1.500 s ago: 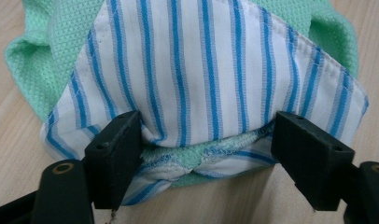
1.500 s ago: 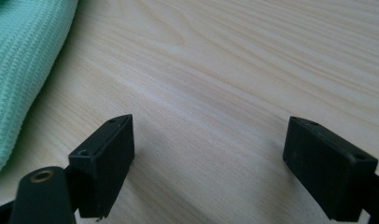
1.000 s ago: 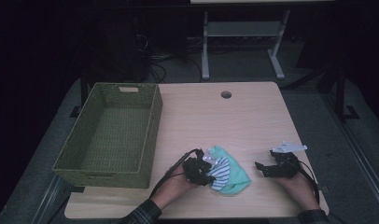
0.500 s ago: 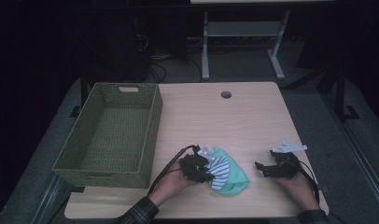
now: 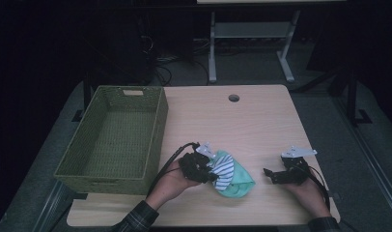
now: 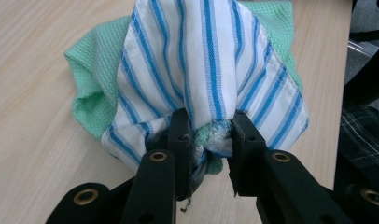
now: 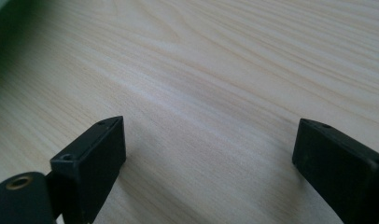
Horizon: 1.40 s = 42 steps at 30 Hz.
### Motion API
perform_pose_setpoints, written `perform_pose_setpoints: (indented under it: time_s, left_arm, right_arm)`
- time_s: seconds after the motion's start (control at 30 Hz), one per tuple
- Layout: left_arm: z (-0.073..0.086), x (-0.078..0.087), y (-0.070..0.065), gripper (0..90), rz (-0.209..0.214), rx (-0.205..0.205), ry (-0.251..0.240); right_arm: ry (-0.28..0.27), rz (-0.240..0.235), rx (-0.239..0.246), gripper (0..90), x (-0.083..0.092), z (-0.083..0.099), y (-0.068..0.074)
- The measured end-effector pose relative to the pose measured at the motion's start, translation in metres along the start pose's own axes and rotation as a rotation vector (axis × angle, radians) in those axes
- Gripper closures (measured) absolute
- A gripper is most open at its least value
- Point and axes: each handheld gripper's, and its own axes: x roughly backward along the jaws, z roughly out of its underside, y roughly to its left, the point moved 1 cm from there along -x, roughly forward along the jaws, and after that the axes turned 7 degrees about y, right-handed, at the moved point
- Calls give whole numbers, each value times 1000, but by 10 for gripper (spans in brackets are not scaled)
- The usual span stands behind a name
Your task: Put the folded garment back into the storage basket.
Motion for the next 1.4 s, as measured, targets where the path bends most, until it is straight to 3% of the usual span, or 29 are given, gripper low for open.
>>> perform_pose_setpoints:
  time_s: [0.83, 1.4]
  left_arm:
    - [-5, 92, 26, 728, -119, 31, -54]
    - [19, 141, 50, 728, -213, 115, -106]
  right_arm:
    - [0, -1, -2, 91, 0, 0, 0]
    - [0, -1, -2, 92, 0, 0, 0]
